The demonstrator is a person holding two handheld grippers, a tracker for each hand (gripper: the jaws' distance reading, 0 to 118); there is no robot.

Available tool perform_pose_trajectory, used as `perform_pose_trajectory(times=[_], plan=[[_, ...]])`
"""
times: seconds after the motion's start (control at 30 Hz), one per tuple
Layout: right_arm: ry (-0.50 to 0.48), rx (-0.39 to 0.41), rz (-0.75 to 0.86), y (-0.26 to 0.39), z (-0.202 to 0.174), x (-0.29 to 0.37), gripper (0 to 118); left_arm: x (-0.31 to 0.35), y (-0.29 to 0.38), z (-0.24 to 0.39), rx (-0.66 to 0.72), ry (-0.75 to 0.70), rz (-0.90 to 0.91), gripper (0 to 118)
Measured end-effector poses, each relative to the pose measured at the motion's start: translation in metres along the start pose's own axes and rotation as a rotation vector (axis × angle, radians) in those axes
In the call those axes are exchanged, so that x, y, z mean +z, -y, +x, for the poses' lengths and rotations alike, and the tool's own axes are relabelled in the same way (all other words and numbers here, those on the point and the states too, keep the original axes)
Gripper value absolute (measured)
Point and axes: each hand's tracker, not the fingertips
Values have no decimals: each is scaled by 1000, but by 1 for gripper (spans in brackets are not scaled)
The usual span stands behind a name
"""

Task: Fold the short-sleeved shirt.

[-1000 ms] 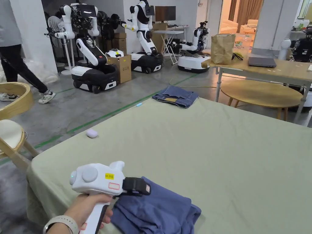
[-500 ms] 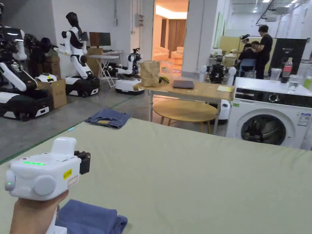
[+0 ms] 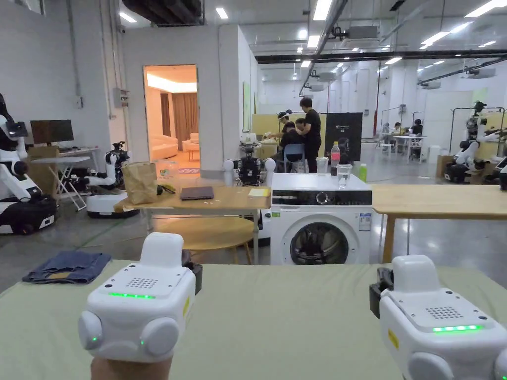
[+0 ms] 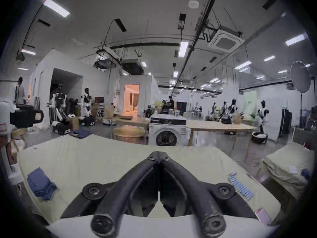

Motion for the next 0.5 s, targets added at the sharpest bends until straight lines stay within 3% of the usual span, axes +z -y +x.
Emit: perform_pose_trajectory(times=[0.27,0.37,0.43,0.5], plan=[[-27,-19,23,-8,5,15,0,12,3,1,31,35,-6,3],[-34,-29,24,-7,2,14,3,12,3,3,9,36,-6,9],[-39,-36,22,-6,2,14,16,12,5,0,26,64,-16,42],[-47,-33,11,-6,-1,12,38,11,7,1,29,72,-21,79]])
